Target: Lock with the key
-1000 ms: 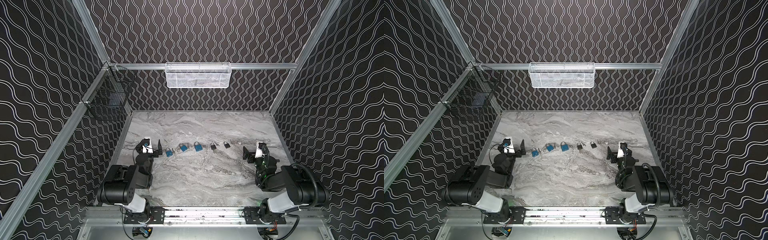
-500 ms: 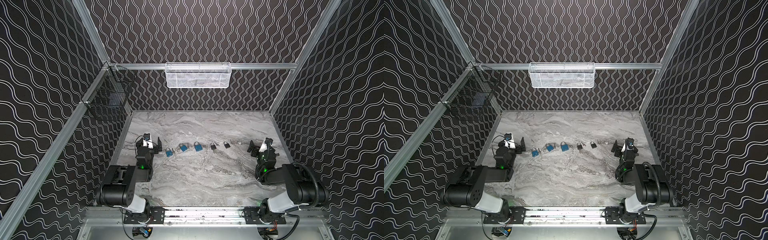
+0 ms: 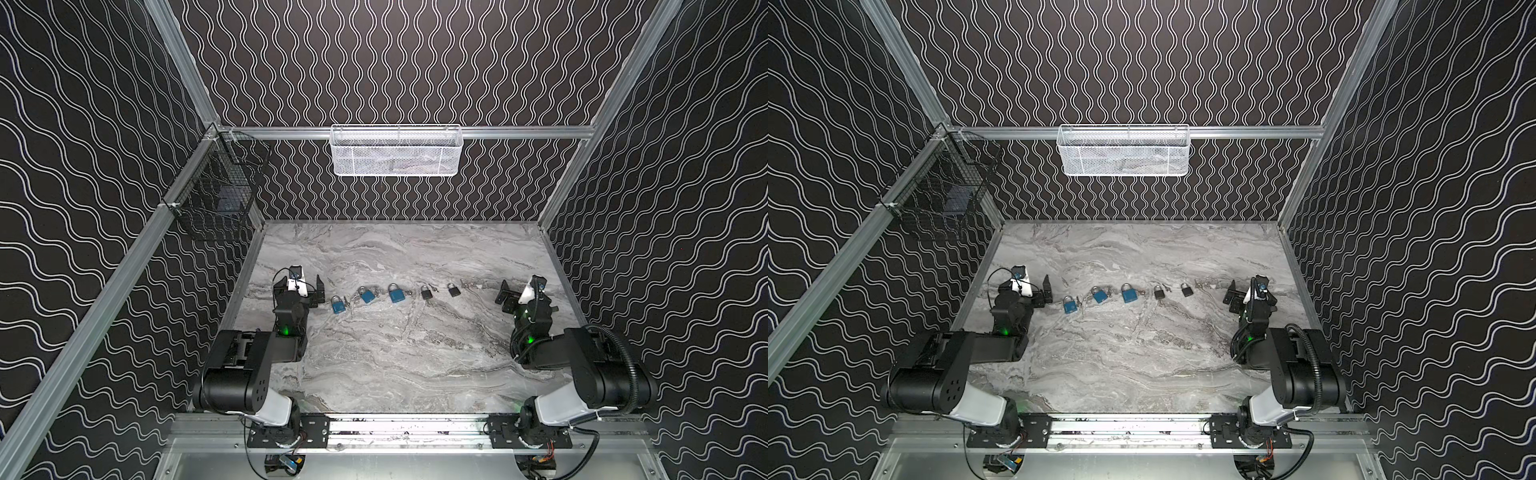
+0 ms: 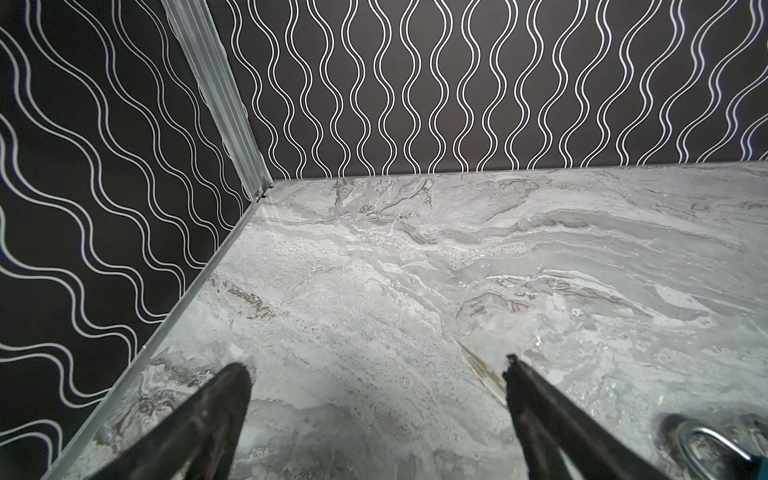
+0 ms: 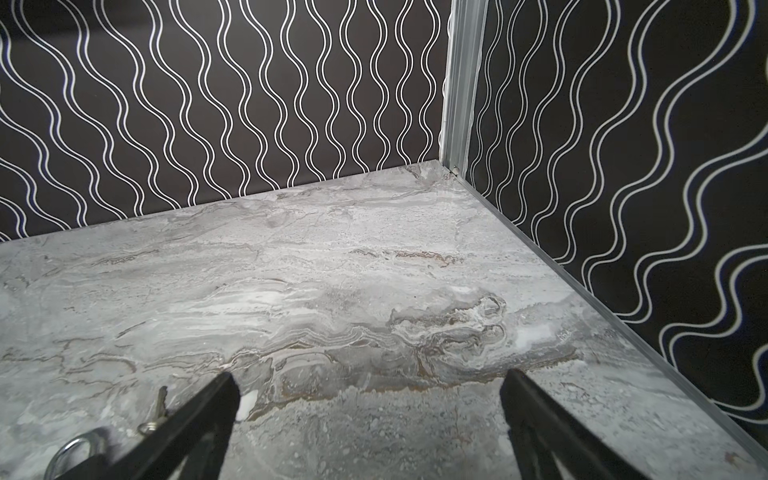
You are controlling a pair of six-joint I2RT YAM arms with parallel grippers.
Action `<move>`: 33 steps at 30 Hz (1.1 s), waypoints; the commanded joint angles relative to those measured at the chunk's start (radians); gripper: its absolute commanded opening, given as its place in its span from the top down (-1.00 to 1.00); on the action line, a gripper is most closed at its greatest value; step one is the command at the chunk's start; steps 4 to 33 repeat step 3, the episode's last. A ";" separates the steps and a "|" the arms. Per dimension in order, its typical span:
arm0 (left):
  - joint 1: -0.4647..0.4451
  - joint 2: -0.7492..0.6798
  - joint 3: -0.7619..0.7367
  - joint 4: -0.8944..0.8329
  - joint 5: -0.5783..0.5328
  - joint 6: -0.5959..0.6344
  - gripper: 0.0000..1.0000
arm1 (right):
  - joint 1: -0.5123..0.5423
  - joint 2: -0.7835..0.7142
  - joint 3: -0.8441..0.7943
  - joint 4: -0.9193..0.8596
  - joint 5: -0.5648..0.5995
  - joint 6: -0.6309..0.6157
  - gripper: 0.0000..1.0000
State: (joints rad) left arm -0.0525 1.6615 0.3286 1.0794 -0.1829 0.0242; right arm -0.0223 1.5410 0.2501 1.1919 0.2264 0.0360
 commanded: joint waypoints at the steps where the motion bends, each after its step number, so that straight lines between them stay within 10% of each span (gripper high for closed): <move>1: 0.000 -0.003 0.005 0.013 -0.009 -0.009 -0.98 | -0.001 0.003 0.008 0.005 0.007 -0.001 -1.00; 33: -0.001 -0.003 0.005 0.013 -0.009 -0.007 -0.97 | -0.001 0.002 0.003 0.012 0.007 -0.001 -1.00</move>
